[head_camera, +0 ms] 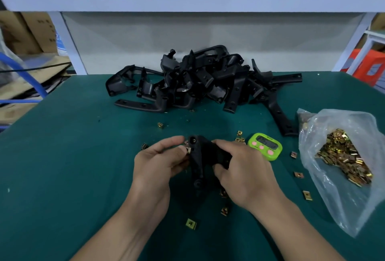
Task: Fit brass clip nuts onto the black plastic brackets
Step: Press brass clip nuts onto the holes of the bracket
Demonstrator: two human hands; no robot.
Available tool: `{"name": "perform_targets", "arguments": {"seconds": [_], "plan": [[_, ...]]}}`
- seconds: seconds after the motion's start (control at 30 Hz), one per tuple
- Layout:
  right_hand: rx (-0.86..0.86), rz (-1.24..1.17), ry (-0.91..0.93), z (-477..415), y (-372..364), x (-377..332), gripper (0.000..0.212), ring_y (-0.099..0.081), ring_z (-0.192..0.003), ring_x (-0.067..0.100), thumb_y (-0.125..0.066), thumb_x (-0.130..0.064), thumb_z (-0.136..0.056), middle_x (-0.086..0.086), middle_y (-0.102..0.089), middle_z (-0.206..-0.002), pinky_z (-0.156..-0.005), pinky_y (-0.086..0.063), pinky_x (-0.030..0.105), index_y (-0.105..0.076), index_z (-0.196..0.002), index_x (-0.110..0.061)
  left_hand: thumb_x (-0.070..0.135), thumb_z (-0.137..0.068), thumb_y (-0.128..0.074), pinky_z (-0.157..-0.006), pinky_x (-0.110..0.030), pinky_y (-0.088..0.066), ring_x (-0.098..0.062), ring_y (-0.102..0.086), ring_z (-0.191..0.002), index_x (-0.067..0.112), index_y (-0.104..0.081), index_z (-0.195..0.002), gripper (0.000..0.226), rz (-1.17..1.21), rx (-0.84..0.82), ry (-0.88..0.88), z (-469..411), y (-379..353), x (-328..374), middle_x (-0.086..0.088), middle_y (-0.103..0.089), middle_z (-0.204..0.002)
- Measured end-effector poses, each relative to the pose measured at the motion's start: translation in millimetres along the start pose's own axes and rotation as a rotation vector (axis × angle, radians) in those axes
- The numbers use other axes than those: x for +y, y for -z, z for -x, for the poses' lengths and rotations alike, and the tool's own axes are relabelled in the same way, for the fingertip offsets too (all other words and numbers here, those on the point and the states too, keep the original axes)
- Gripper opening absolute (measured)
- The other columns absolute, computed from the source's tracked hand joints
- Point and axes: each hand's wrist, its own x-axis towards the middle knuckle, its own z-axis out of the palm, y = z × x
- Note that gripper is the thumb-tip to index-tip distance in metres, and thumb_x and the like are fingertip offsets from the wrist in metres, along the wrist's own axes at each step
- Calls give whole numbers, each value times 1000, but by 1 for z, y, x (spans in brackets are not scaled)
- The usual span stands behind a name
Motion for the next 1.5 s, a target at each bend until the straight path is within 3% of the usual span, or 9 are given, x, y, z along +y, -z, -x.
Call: {"name": "perform_targets", "arguments": {"seconds": [0.17,0.47,0.73,0.93,1.1,1.17,1.27,1.33,1.5], "plan": [[32,15,15,1,-3,-5,34,-60,-86,14,-68,-26,-86,-14,-63,-95,-73,-53,36,-62,-118,-35,-6,-89,-67,-61,-22,-59,-17,-75,-72,5,-73,-102,18,109,74,23,-1,-3,-2,-10,-78,-83],[54,75,29,7,0,-11,18,-56,-76,15,-65,-24,-85,-13,-57,-86,-67,-51,37,-60,-101,-30,1,-96,-63,-56,-21,-56,-18,-76,-71,21,-83,-83,31,-136,-16,-2,10,-10,-7,-10,-79,-84],[104,49,-44,4,2,-4,22,-57,-77,10,-65,-29,-86,-18,-61,-89,-59,-42,26,-58,-104,-39,-6,-93,-53,-78,-32,-63,-31,-76,-95,23,-83,-97,42,-236,-206,-18,8,-9,-2,-12,-79,-97],[113,51,-33,6,-1,-10,17,-57,-75,11,-65,-28,-88,-15,-59,-88,-64,-49,34,-58,-102,-36,30,-90,-71,-58,-32,-59,-12,-71,-64,37,-79,-84,12,-776,-125,-343,16,-7,-9,12,-74,-69],[108,28,-49,8,0,-10,18,-58,-76,10,-65,-28,-89,-15,-59,-89,-64,-50,35,-58,-103,-37,38,-89,-67,-46,-12,-39,-3,-59,-52,34,-72,-75,16,-939,-93,-522,15,-6,-10,20,-64,-58],[132,18,-82,7,1,-7,19,-57,-74,8,-64,-30,-88,-17,-60,-87,-59,-44,29,-57,-103,-38,34,-97,-59,-48,-11,-37,-4,-54,-52,39,-72,-87,17,-952,-116,-586,13,-5,-7,20,-59,-58],[167,16,-165,1,2,0,18,-50,-66,1,-63,-32,-88,-20,-56,-79,-54,-33,21,-55,-103,-39,11,-98,-59,-78,2,-39,2,-59,-93,41,-68,-124,41,-1108,-75,-685,2,-2,-12,30,-63,-96],[166,22,-219,-2,2,5,17,-48,-65,0,-61,-34,-89,-20,-55,-79,-53,-31,24,-55,-104,-40,5,-91,-67,-96,-5,-33,-3,-50,-115,33,-72,-125,44,-1274,-53,-714,-6,1,-16,19,-66,-110],[152,6,-235,-4,2,8,16,-47,-66,-2,-61,-34,-89,-22,-53,-77,-51,-28,21,-54,-101,-41,29,-91,-74,-88,-13,-31,-9,-52,-116,45,-76,-110,26,-1397,-99,-546,-20,12,-14,13,-69,-107]]}}
